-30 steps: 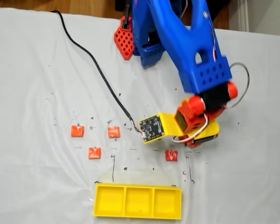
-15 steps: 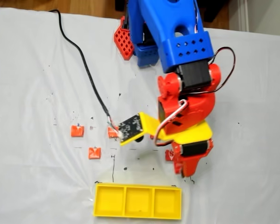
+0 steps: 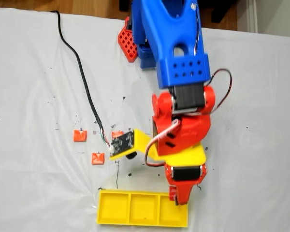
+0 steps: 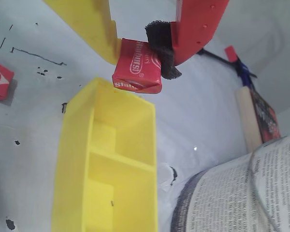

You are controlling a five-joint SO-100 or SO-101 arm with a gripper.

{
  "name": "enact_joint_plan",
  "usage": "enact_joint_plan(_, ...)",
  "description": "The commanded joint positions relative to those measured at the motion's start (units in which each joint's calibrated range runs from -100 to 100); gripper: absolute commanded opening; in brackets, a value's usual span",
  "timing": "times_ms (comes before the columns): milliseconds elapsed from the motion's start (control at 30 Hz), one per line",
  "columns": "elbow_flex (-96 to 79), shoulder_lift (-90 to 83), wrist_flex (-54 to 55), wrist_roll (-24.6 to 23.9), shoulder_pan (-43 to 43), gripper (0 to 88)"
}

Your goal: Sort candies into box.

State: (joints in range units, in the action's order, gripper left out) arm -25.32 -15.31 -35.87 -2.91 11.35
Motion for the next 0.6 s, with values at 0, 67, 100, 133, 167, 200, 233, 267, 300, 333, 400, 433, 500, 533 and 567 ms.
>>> enact_joint_plan(0, 8.89, 2.59, 4.56, -0.39, -0.48, 0.1)
enact_joint_plan(67, 9.25, 3.78, 5.71, -0.54, -0.76, 0.1)
enact_joint_plan(100, 9.44, 4.20, 6.03, -0.59, -0.85, 0.1)
enact_joint_plan(133, 9.53, 4.63, 6.61, -0.59, -1.03, 0.1)
enact_joint_plan(167, 10.16, 5.56, 6.69, -0.59, -1.21, 0.1)
enact_joint_plan(200, 10.62, 6.07, 6.69, -0.63, -1.30, 0.1)
enact_joint_plan(233, 10.89, 6.49, 6.69, -0.68, -1.30, 0.1)
enact_joint_plan(267, 11.07, 7.00, 6.85, -0.78, -1.30, 0.1)
enact_joint_plan(300, 11.26, 7.51, 6.93, -0.83, -1.30, 0.1)
enact_joint_plan(333, 11.35, 7.85, 6.85, -0.83, -1.21, 0.1)
enact_joint_plan(400, 11.35, 8.19, 6.03, -0.73, -0.85, 0.1)
enact_joint_plan(433, 11.53, 8.27, 5.21, -0.68, -0.67, 0.1)
enact_joint_plan(500, 12.17, 8.95, 3.66, -0.63, -0.39, 0.1)
enact_joint_plan(533, 12.35, 9.29, 3.09, -0.59, -0.21, 0.1)
enact_joint_plan(567, 12.80, 9.88, 2.35, -0.59, -0.12, 0.1)
